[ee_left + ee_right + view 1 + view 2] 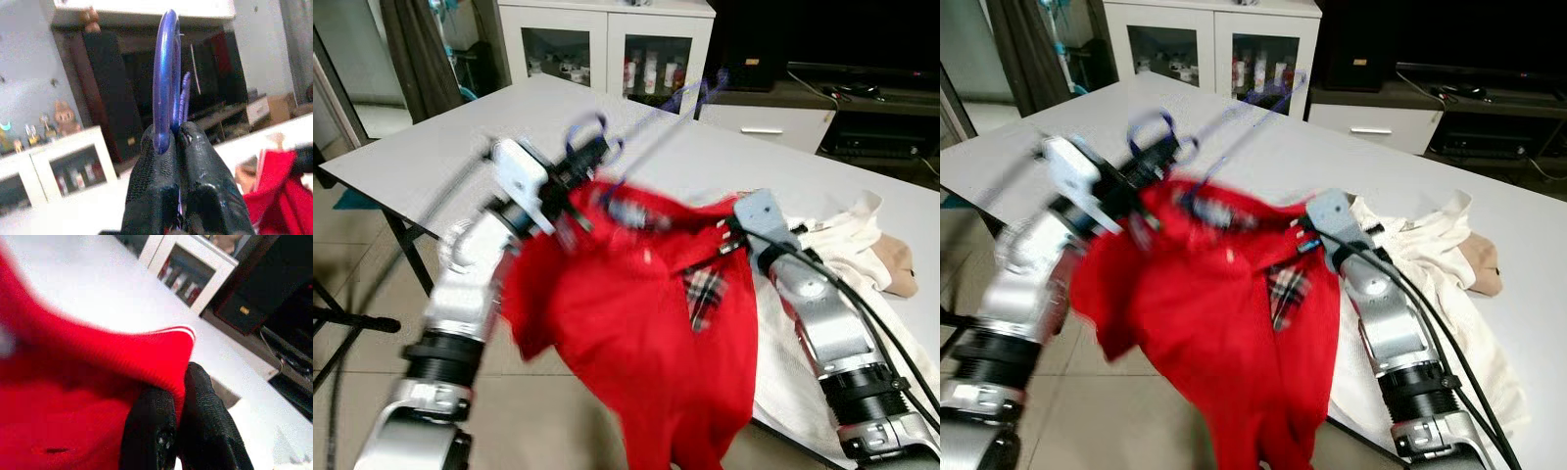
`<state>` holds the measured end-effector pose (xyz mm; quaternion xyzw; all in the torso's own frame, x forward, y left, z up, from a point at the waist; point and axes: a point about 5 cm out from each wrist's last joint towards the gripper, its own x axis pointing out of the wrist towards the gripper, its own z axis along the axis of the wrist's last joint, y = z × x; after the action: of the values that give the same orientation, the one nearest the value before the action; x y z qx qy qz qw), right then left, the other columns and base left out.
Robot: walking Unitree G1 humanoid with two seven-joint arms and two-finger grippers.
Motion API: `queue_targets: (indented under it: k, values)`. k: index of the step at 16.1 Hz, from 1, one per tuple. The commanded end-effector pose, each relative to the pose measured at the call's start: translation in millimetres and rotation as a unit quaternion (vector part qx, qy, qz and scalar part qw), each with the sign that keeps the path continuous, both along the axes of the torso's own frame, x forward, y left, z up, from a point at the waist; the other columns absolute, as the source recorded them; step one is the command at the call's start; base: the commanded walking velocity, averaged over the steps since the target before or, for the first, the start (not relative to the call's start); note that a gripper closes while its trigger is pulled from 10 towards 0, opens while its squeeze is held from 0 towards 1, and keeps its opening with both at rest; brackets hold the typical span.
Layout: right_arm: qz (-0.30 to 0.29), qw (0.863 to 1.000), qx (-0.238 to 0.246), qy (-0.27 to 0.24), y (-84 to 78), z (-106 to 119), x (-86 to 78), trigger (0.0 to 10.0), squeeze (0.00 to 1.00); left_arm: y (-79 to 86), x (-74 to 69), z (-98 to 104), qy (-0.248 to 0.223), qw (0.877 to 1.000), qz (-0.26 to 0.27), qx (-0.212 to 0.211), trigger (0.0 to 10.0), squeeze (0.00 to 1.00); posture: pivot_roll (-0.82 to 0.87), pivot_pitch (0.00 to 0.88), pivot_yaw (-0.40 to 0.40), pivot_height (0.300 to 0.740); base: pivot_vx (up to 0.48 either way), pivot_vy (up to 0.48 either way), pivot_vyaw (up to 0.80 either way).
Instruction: Hang hanger
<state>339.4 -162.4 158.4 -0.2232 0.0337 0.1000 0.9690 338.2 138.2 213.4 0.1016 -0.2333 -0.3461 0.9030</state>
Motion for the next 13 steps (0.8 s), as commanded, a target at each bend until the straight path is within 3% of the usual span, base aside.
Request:
queue_targets:
  k: [1,4,5,9,10,11,13]
  values:
    - [-0.022,1.0,0.014,0.003,-12.6,3,-0.1,10.0,0.0,-3.2,0.0,-8,0.005,1.0,0.006,0.013,10.0,0.0,0.02,0.025,-0.031,0.74,0.0,0.0,0.0]
    - [-0.03,0.999,0.009,0.005,-19.0,-1,-3.4,10.0,0.0,-10.5,-3.0,-38,0.034,0.998,0.013,0.041,10.0,0.0,0.01,0.027,-0.025,0.74,0.0,0.0,0.0]
    - [-0.032,0.999,0.011,0.008,-17.3,-4,-4.3,10.0,0.0,-12.0,-3.9,-39,0.032,0.999,0.014,0.037,10.0,0.0,0.02,0.027,-0.025,0.74,0.0,0.0,0.0]
    - [-0.127,0.99,0.053,-0.035,-30.3,8,7.0,10.0,0.0,-5.6,0.2,-11,-0.039,0.998,0.057,0.005,10.0,0.0,0.02,0.026,-0.028,0.74,0.0,0.0,0.0]
    - [-0.136,0.988,0.055,-0.042,-32.6,10,8.0,9.3,0.0,-4.0,1.0,-8,-0.047,0.997,0.065,0.0,10.0,0.0,0.02,0.026,-0.028,0.74,0.0,0.0,0.0]
    - [-0.171,0.979,0.085,-0.071,-43.7,20,14.0,0.0,0.0,12.2,5.6,21,-0.098,0.985,0.132,-0.061,10.0,0.0,0.03,0.025,-0.036,0.74,0.0,0.0,0.0]
    - [-0.174,0.977,0.091,-0.08,-45.5,23,16.2,0.0,0.0,20.7,5.5,36,-0.121,0.975,0.158,-0.094,10.0,0.0,0.04,0.026,-0.039,0.74,0.0,0.0,0.0]
